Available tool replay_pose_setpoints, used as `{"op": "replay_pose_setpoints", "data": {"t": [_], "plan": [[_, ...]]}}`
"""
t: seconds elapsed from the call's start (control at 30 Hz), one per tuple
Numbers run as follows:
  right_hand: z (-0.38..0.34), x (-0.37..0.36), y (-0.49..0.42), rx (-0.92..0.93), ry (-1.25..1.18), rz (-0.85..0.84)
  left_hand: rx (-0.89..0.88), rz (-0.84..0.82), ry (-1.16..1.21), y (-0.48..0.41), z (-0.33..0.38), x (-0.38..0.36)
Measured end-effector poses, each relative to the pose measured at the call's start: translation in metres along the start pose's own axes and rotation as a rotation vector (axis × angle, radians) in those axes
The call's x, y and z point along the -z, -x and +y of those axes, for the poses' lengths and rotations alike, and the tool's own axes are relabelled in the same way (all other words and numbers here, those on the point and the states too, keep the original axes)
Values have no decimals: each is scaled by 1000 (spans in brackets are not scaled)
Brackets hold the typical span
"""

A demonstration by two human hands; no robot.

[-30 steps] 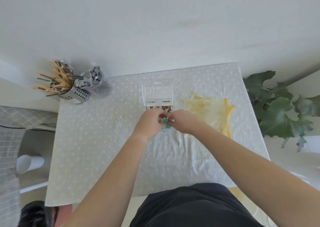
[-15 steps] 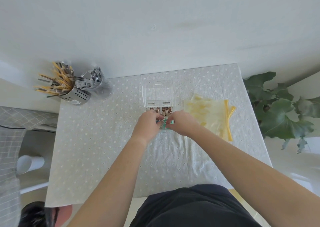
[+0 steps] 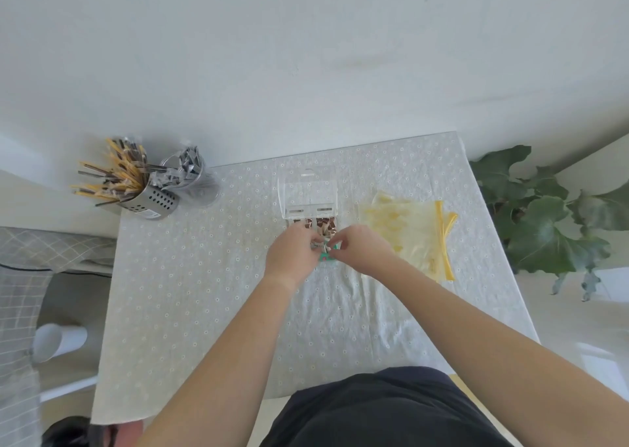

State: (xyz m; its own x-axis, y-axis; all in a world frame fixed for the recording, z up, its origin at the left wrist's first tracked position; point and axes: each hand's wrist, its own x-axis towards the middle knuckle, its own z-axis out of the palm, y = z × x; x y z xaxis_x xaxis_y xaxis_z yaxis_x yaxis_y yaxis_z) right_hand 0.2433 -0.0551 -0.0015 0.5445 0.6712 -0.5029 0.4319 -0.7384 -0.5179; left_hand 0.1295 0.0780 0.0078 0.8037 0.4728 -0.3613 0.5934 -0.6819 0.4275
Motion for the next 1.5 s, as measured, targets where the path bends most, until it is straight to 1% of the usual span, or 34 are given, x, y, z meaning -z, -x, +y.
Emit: {"op": "replay_pose_setpoints", "data": {"t": [0.13, 0.23, 0.43, 0.57, 0.63, 0.67, 0.77, 0.83, 0.9, 1.07, 1.17, 1.23, 1.37, 1.5], "plan": [[23, 8, 29, 17, -136, 128, -36, 104, 159, 18, -1, 1], [47, 14, 52, -49, -238, 218, -94, 129, 215, 31, 10, -3], [101, 28, 90, -206, -351, 433, -232, 70, 196, 37, 56, -20], [133, 34, 102, -355, -438, 540, -316, -34, 116, 28, 86, -40], [149, 39, 105, -447, -507, 566, -332, -97, 67, 22, 102, -53], [157, 41, 105, -494, -558, 556, -330, -128, 45, 18, 108, -60], [175, 44, 99, -625, -731, 446, -290, -201, -24, 4, 121, -81], [186, 43, 90, -671, -828, 394, -232, -228, -75, -5, 127, -93], [193, 42, 80, -685, -874, 363, -183, -232, -120, -14, 130, -103], [196, 39, 54, -672, -928, 298, -124, -242, -165, -30, 129, -129], [197, 34, 43, -676, -947, 287, -101, -282, -172, -33, 124, -143], [199, 32, 37, -661, -971, 279, -94, -271, -172, -32, 120, -153], [201, 28, 29, -563, -872, 210, -84, -221, -165, -30, 117, -162], [201, 29, 34, -515, -873, 216, -79, -215, -111, -30, 116, -159]]}}
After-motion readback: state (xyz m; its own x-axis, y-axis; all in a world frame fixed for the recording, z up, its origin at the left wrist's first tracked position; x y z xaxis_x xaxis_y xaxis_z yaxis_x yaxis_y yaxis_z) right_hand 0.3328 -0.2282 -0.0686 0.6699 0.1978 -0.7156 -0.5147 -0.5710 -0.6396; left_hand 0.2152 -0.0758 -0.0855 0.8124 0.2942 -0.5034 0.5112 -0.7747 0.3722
